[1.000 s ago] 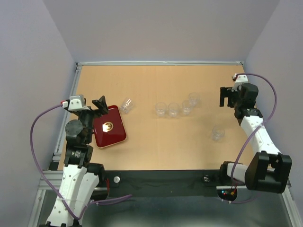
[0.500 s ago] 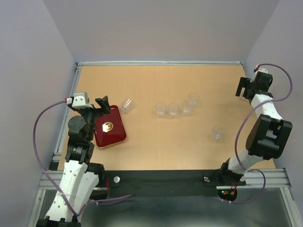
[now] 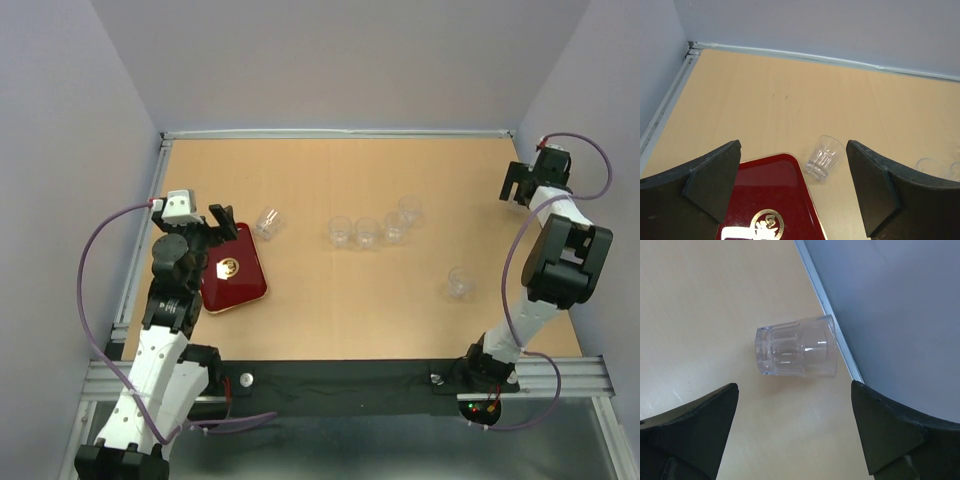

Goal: Place the glasses into the tray

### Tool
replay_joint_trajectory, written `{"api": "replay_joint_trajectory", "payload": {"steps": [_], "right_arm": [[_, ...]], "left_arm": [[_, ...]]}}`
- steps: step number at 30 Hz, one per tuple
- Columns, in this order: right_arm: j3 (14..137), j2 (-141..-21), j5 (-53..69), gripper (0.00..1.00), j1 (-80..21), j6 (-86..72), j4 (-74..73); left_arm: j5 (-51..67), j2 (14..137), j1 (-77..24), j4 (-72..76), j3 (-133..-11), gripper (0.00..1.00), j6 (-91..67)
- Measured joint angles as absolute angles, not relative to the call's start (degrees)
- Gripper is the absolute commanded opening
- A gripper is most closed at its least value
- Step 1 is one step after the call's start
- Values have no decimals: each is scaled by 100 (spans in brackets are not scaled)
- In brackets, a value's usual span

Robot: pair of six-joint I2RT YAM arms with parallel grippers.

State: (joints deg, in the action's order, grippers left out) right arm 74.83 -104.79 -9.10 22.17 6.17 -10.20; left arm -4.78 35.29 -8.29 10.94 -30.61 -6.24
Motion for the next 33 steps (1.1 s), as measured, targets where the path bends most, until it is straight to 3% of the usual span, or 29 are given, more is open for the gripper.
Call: {"api": "replay_joint_trajectory", "payload": {"steps": [33], "right_arm": [[7985, -11496, -1162, 100, 2222, 635, -705]], "left_arm": [[-298, 3555, -829, 1090, -3061, 98, -576]]}}
